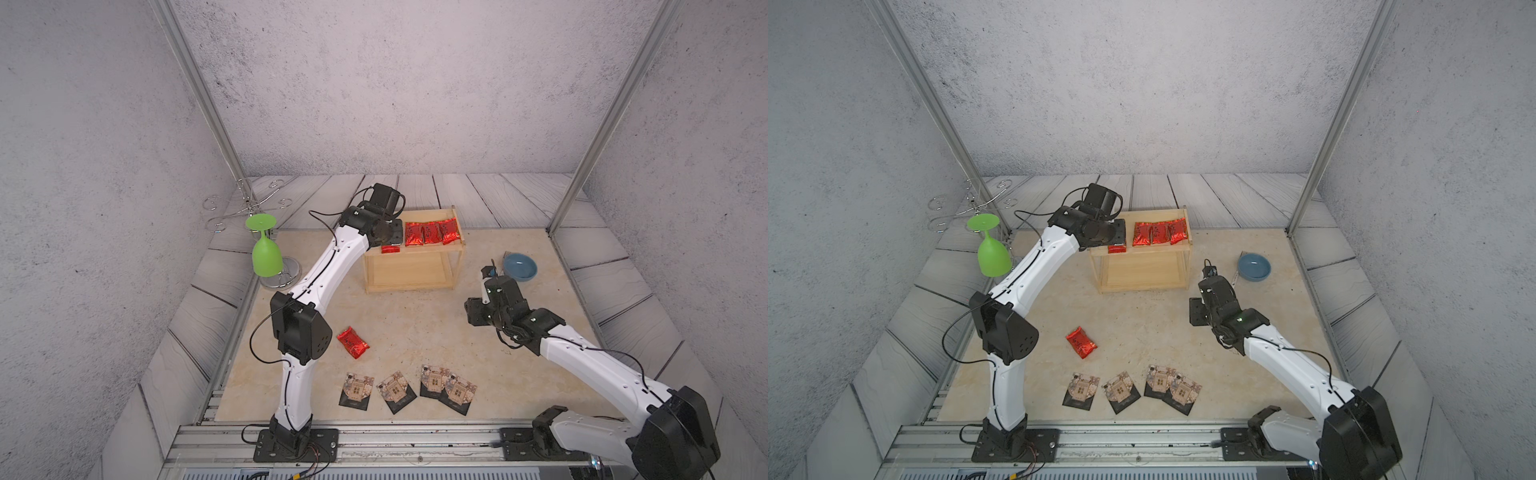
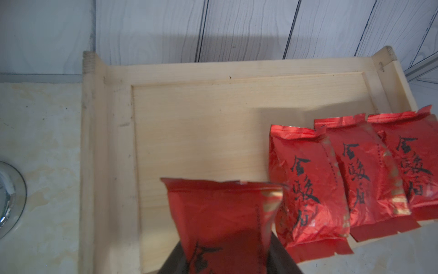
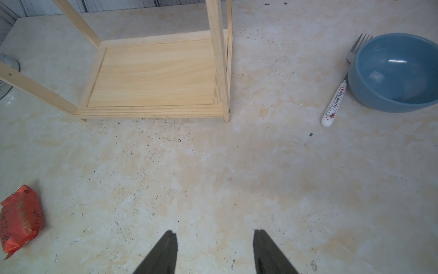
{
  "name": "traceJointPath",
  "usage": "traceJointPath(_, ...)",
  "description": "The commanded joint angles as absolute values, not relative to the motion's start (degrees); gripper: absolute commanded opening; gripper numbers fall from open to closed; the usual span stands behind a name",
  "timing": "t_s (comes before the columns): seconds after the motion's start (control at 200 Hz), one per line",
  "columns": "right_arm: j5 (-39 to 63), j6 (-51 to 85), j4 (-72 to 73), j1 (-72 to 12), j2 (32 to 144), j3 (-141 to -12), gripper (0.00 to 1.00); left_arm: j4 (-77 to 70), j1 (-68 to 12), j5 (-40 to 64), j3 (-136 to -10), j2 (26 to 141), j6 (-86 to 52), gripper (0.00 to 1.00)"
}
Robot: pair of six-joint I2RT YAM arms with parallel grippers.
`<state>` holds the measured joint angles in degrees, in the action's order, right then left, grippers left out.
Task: Place the tea bags on the shelf by color
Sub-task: Place the tea bag on the shelf.
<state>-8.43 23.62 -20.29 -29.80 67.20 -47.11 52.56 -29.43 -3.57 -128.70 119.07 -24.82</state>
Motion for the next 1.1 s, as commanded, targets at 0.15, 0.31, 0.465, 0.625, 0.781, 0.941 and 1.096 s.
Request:
traceJointPath(0.15,-7.5,24.3,-19.5,-29.5,66.5,-46.6,0.56,52.9,-28.6,-1.3,-133.1,122.6,-25.0,0.46)
traceJointPath(0.31,-7.3,24.3,-19.4,-29.5,67.0,-46.7,0.56,51.9,-28.5,0.7,-133.1,123.6,-26.3,0.46)
traceJointPath(0.465,-6.9,24.3,-19.2,-29.5,67.3,-46.7,0.56,51.3,-28.5,1.3,-133.2,123.7,-27.2,0.47)
traceJointPath(0.625,-6.4,24.3,-19.2,-29.5,67.2,-46.7,0.56,51.5,-28.2,0.2,-132.7,123.6,-27.4,0.49)
traceJointPath(0.781,-6.3,24.2,-19.5,-29.5,67.2,-46.9,0.56,50.9,-28.2,-0.4,-132.0,122.8,-27.6,0.57)
traceJointPath(0.941,-6.4,24.1,-19.6,-29.5,67.1,-47.0,0.56,50.8,-28.2,-0.1,-132.2,121.8,-28.2,0.62)
traceJointPath(1.096,-6.4,24.0,-19.6,-29.5,67.3,-47.4,0.56,54.7,-28.3,0.1,-130.4,115.7,-31.2,0.62)
